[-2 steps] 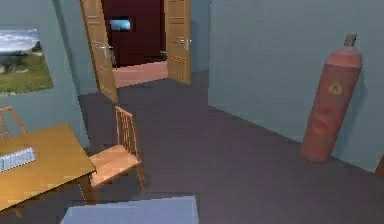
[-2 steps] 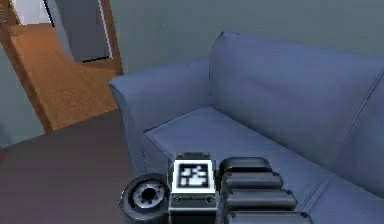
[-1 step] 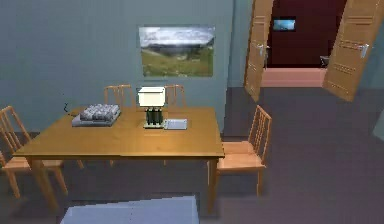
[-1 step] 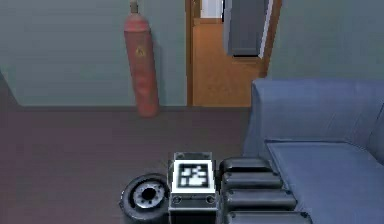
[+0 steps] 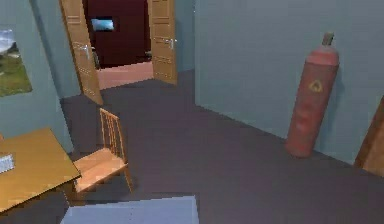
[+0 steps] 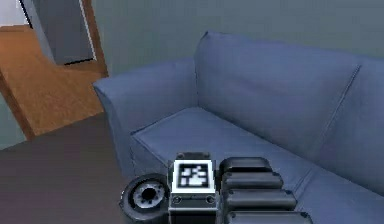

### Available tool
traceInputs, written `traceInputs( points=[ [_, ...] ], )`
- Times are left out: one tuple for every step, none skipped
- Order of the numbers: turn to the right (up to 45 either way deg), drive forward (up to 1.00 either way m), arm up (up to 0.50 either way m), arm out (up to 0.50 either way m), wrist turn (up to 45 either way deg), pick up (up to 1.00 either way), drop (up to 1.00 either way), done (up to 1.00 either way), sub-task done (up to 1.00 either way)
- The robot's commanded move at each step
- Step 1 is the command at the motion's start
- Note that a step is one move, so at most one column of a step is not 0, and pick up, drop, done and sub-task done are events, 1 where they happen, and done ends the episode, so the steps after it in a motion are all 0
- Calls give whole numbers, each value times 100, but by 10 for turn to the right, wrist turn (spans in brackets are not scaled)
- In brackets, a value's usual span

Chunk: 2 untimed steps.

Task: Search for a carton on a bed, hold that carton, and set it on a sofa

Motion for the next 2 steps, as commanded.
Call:
traceInputs(
  points=[
    [330,0,0,0,0,0,0,0,0],
    [0,0,0,48,0,0,0,0,0]
  ],
)
